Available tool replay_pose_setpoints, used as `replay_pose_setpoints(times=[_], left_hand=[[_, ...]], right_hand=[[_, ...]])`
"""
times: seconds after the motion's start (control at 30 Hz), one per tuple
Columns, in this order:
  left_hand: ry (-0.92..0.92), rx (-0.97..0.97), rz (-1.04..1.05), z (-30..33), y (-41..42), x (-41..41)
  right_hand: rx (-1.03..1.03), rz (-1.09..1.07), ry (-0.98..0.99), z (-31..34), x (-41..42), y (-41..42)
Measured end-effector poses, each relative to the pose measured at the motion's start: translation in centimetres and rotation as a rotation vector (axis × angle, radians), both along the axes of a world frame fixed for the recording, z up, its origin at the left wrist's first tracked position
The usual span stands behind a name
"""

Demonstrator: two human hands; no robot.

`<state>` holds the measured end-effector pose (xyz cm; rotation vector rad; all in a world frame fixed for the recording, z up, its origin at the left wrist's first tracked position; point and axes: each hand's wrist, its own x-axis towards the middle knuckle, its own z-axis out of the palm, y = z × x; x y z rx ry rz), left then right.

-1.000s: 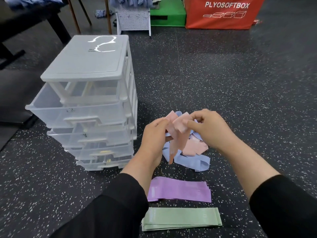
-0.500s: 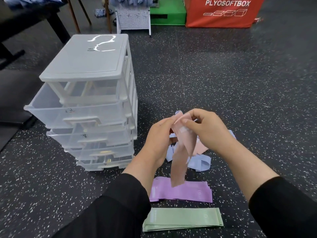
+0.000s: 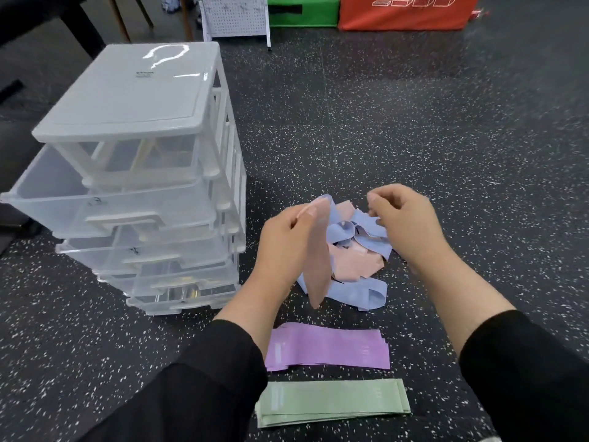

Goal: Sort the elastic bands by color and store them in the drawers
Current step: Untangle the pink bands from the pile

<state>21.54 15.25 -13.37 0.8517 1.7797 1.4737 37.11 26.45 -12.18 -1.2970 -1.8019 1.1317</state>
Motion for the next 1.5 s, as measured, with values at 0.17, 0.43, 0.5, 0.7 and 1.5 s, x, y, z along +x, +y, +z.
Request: replay_pose_setpoints(times=[0.17, 0.43, 0.5, 0.7, 1.5], left_hand=[[0.017, -0.077, 0.034, -2.3, 1.3, -0.6], [0.011, -0.269, -0.011, -7.6, 4.6, -1.0], [-0.001, -0.295, -0.020, -8.5, 5.4, -1.1], [-0.030, -0.369, -0.063, -11.6, 7.1, -1.1], [-0.074, -0.408, -0.028, -13.9, 6.6, -1.7]], right_hand=[[-0.224, -0.036, -0.154, -6.2, 2.6, 3.1], [-0.299, 0.130, -0.507, -16.5, 4.0, 5.4], [-0.305, 0.145, -0.578, -17.9, 3.7, 5.7], [-0.252, 0.304, -0.619, -21.8, 1.9, 6.4], [-0.015, 0.285, -0.577, -23.3, -4.4, 7.9]])
